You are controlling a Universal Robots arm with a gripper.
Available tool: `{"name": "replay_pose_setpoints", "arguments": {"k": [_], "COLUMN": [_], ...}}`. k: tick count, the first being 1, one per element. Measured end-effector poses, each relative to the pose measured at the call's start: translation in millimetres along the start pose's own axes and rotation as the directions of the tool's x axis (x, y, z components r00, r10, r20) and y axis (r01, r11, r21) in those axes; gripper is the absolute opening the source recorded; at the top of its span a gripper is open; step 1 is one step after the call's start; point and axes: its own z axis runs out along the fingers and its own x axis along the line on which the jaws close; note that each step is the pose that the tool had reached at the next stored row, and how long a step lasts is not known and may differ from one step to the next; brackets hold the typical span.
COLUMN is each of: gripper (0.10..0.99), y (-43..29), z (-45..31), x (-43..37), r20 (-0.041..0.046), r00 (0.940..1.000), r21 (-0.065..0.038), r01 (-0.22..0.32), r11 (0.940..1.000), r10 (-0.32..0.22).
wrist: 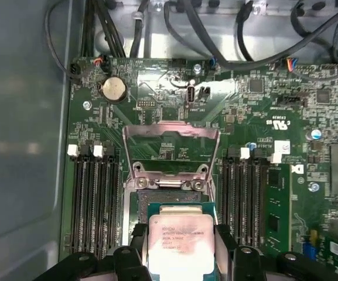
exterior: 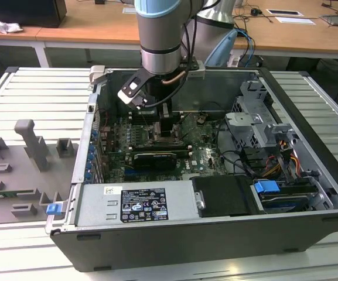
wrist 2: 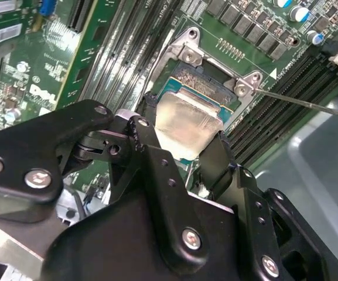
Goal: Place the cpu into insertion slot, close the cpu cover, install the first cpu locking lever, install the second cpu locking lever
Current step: 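Place the cpu into insertion slot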
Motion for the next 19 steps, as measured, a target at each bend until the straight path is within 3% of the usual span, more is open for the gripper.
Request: {"name": "replay_pose_setpoints", "arguments": {"k": [9, 19], "gripper": [0.541, 0.541], "y": [-2.6, -2.5], "z": [18.2, 27.8], "x": [4.7, 8.7], "r20": [0.0032, 0.0035], "r00": [0.9995, 0.9995], "r21": [-0.001, 0.000], "r01": [-0.033, -0.033], "r11": [0.9995, 0.9995], "r10": [0.033, 0.033]}}
